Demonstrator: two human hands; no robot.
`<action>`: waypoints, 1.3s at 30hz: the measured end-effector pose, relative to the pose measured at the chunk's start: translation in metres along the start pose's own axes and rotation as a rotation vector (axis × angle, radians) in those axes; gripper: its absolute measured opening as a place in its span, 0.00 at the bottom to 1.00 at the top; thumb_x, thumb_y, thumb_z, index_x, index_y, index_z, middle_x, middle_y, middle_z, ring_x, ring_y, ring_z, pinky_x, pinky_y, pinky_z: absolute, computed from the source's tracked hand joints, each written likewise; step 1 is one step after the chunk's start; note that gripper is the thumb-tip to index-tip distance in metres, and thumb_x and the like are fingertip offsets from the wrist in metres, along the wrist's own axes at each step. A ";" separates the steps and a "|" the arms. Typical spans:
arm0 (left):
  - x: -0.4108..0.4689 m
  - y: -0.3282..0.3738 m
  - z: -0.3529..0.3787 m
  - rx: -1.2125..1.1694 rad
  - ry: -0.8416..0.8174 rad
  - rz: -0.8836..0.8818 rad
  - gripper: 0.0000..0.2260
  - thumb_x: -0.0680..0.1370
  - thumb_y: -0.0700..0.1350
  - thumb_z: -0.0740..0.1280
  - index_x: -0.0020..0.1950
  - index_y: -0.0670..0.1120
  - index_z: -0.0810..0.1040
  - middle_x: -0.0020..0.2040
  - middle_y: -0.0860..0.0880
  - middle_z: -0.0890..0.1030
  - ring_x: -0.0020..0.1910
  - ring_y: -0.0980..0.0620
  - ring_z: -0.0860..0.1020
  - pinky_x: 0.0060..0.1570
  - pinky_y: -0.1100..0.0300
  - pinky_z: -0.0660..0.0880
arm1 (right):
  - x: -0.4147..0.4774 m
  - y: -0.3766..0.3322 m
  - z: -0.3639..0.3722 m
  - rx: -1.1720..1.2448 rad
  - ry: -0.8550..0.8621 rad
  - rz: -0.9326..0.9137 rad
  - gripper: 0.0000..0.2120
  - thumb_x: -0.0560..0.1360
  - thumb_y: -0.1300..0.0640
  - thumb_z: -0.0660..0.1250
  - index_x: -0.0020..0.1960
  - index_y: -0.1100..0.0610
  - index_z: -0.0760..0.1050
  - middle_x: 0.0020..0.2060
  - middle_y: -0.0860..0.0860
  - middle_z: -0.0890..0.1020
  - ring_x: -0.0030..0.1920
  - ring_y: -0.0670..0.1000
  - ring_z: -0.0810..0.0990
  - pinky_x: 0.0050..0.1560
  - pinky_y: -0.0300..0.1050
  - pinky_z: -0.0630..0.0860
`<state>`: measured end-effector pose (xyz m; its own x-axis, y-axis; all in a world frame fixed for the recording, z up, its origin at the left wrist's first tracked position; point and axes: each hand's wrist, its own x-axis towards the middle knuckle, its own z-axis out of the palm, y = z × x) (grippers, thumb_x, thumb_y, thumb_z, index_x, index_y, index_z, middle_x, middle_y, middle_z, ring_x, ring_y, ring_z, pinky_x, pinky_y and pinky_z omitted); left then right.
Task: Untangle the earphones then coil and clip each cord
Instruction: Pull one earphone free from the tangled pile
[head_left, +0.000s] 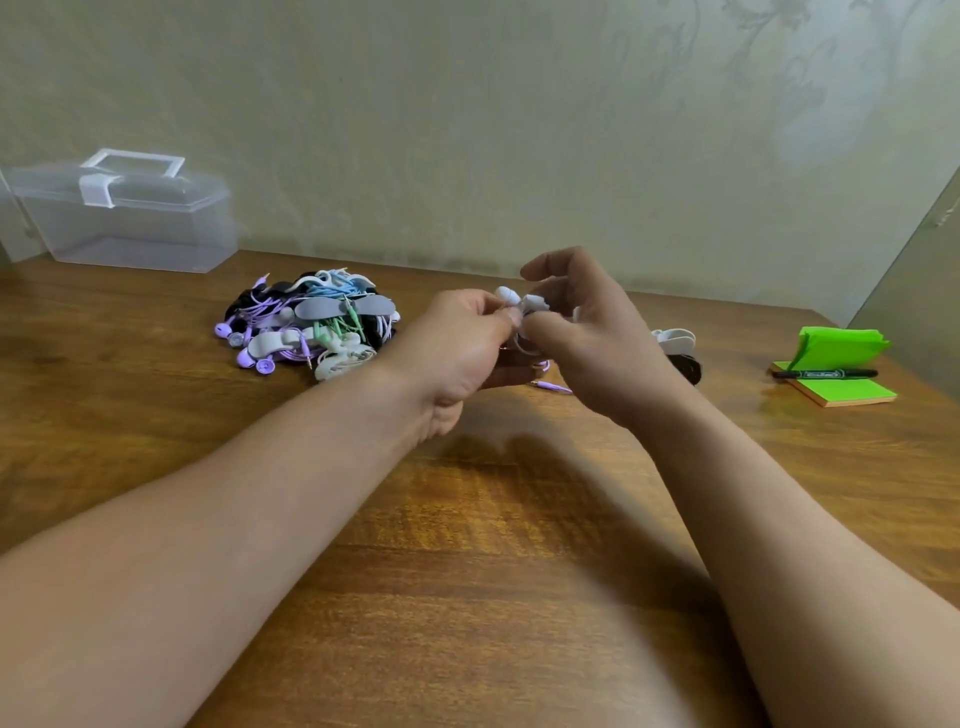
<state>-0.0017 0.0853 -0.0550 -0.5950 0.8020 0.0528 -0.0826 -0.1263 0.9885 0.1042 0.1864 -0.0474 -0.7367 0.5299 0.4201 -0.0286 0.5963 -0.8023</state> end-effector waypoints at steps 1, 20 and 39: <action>0.000 -0.004 0.002 0.005 0.037 0.031 0.08 0.85 0.39 0.64 0.59 0.38 0.80 0.51 0.38 0.85 0.46 0.46 0.86 0.48 0.52 0.85 | -0.001 0.000 0.004 -0.051 0.012 -0.021 0.17 0.79 0.60 0.67 0.66 0.53 0.72 0.52 0.54 0.81 0.49 0.49 0.82 0.48 0.45 0.81; 0.005 -0.004 -0.013 0.186 0.079 0.116 0.12 0.87 0.42 0.58 0.56 0.41 0.81 0.39 0.48 0.79 0.32 0.55 0.72 0.30 0.63 0.73 | -0.004 0.001 0.003 -0.130 -0.048 -0.010 0.09 0.82 0.47 0.65 0.57 0.52 0.76 0.49 0.52 0.84 0.51 0.57 0.82 0.55 0.66 0.79; -0.006 -0.002 -0.010 0.453 0.105 0.370 0.12 0.87 0.49 0.57 0.55 0.54 0.80 0.44 0.49 0.84 0.36 0.43 0.84 0.38 0.44 0.84 | -0.002 -0.003 0.006 -0.228 0.006 -0.172 0.13 0.84 0.48 0.64 0.62 0.54 0.67 0.49 0.48 0.79 0.46 0.47 0.80 0.43 0.39 0.76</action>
<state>-0.0059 0.0751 -0.0588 -0.5967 0.6873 0.4143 0.4813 -0.1067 0.8701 0.1018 0.1805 -0.0483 -0.7302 0.4124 0.5447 0.0005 0.7976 -0.6032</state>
